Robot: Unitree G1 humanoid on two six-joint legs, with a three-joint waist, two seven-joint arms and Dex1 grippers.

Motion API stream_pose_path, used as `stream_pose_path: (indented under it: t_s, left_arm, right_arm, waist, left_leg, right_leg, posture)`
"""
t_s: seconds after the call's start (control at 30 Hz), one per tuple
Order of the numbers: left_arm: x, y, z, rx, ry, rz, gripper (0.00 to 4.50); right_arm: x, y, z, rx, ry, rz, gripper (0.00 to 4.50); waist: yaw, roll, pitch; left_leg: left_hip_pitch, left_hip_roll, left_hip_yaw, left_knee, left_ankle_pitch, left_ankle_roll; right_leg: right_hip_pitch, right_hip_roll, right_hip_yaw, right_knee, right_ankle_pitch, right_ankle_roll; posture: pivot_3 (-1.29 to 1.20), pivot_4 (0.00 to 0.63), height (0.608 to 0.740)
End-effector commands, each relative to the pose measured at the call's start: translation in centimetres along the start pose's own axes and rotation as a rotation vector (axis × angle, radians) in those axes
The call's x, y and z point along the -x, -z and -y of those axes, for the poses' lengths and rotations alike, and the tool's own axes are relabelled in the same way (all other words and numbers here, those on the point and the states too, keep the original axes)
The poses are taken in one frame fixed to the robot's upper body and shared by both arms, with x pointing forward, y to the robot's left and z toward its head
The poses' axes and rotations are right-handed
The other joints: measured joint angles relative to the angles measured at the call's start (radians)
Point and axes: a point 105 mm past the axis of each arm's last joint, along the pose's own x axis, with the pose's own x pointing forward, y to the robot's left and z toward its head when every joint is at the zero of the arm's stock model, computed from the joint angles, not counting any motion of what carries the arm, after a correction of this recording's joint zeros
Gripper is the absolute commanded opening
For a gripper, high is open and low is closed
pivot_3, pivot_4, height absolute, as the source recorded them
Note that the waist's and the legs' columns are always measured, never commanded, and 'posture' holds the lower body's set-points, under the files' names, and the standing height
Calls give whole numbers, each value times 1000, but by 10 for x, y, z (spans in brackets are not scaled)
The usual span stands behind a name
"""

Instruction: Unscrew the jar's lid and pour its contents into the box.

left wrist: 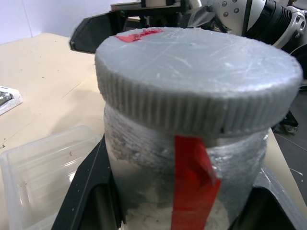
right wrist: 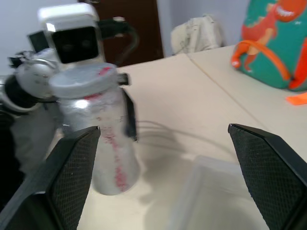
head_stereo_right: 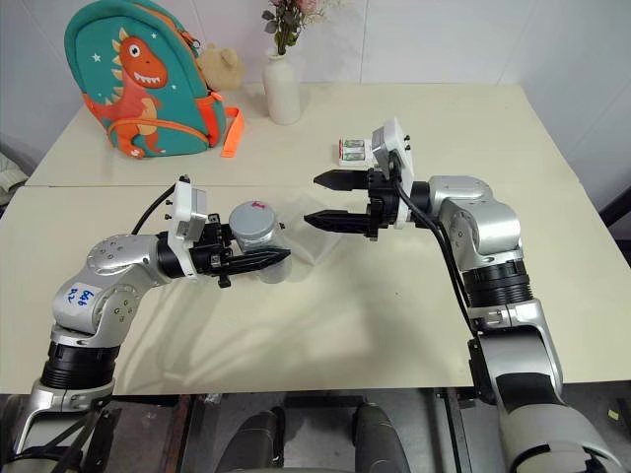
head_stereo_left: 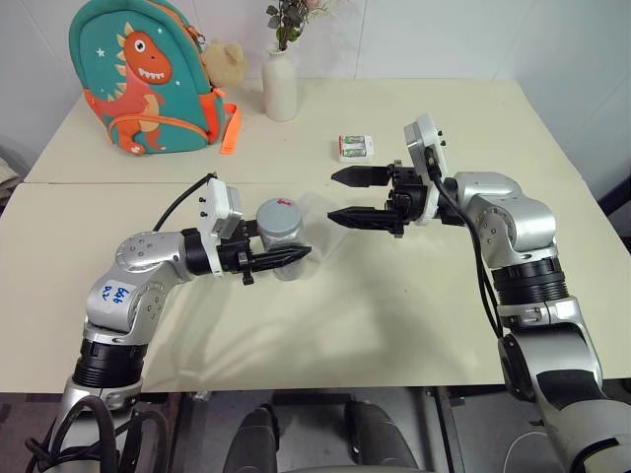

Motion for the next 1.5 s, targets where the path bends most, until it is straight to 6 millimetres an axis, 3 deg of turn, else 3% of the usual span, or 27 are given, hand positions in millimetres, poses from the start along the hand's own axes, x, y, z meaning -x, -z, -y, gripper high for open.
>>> stream_pose_path:
  t_s: [0.03,0.2,0.33,0.6,0.87,1.2,1.5]
  left_arm:
    - [1,-10,4,-36,17,27,1993]
    - [-1,-10,4,-33,22,26,1993]
    - [-2,-10,4,-32,28,26,1993]
    - [-4,-10,4,-30,33,30,1993]
    - [-4,-10,4,-29,32,32,1993]
    - [-3,-9,4,-31,30,32,1993]
    - [-4,-14,6,-29,49,57,1993]
  right_arm:
    - [-14,-16,-17,47,-85,42,4483]
    - [-48,-20,-35,71,-132,50,4483]
    - [-65,-22,-43,79,-156,49,4483]
    - [-78,-20,-31,81,-82,29,4483]
    - [-68,-23,-16,87,-19,35,4483]
    - [-43,-19,-13,79,-24,10,4483]
    - [-32,-13,-9,54,-28,-19,4483]
  waist:
    - [0,0,0]
    - [0,0,0]
    - [5,0,0]
    - [7,0,0]
    - [5,0,0]
    - [5,0,0]
    - [5,0,0]
  left_leg:
    - [0,0,0,0,0,0]
    - [0,0,0,0,0,0]
    - [0,0,0,0,0,0]
    - [0,0,0,0,0,0]
    - [0,0,0,0,0,0]
    - [0,0,0,0,0,0]
    - [0,0,0,0,0,0]
  right_leg:
    - [0,0,0,0,0,0]
    - [0,0,0,1,0,0]
    - [0,0,0,0,0,0]
    - [0,0,0,0,0,0]
    - [0,0,0,0,0,0]
    - [0,0,0,0,0,0]
    - [0,0,0,0,0,0]
  posture:
    - [0,150,740]
    - [0,150,740]
    - [0,150,740]
    - [0,150,740]
    - [0,150,740]
    - [0,150,740]
    - [0,150,740]
